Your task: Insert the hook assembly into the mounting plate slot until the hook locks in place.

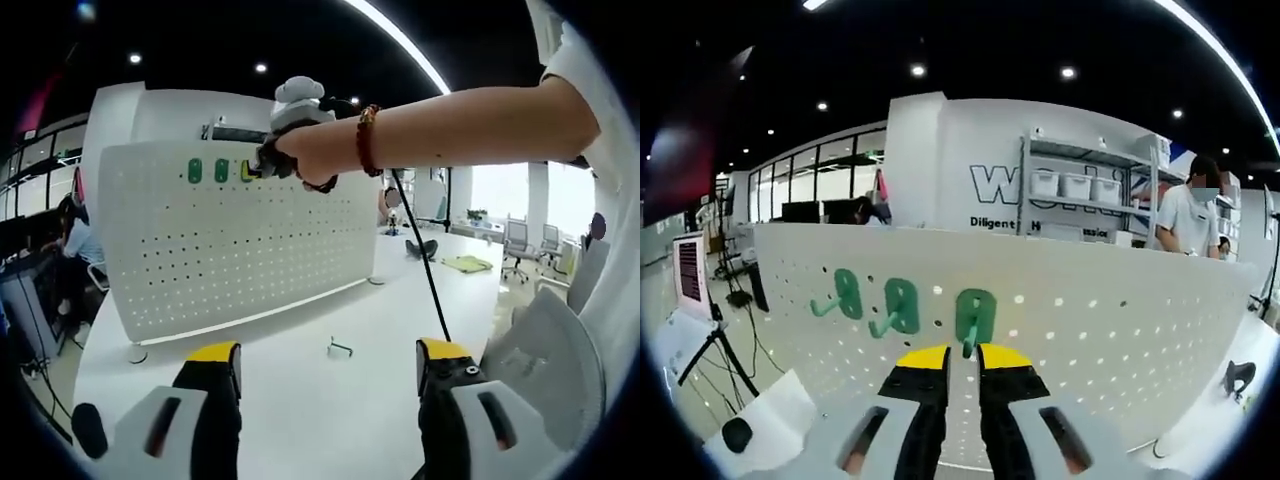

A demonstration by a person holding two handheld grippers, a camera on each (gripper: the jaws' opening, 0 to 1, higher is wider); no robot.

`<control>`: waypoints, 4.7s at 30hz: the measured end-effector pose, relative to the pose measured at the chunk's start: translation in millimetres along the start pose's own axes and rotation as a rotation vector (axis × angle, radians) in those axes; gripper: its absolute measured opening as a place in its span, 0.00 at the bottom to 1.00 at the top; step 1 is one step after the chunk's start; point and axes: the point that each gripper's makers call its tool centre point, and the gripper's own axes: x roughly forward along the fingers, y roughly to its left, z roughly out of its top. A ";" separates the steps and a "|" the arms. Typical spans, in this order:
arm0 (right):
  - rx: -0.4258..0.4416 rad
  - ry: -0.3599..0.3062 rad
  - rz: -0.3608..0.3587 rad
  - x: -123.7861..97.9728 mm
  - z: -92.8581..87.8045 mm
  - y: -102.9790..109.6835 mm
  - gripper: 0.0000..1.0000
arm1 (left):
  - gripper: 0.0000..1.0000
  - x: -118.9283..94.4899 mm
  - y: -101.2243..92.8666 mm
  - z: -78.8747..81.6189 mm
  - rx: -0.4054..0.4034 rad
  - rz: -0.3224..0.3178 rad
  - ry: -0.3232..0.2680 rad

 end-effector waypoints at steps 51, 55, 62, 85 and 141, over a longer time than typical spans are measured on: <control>0.074 0.013 0.173 -77.3 -50.1 -39.3 0.29 | 0.77 -7.4 -57.2 12.7 0.046 0.041 0.021; 0.092 0.029 0.172 -84.1 -62.6 -50.2 0.28 | 0.77 -5.8 -63.5 11.2 0.051 0.036 0.032; 0.103 0.041 0.173 -94.7 -79.4 -60.2 0.28 | 0.76 -2.3 -71.7 8.8 0.064 0.019 0.046; 0.137 0.100 0.212 -120.4 -135.3 -63.6 0.28 | 0.76 5.2 -90.9 4.4 0.056 -0.020 0.057; 0.182 0.338 0.255 -129.9 -270.8 -54.9 0.25 | 0.75 23.3 -75.2 -16.4 0.020 -0.020 0.127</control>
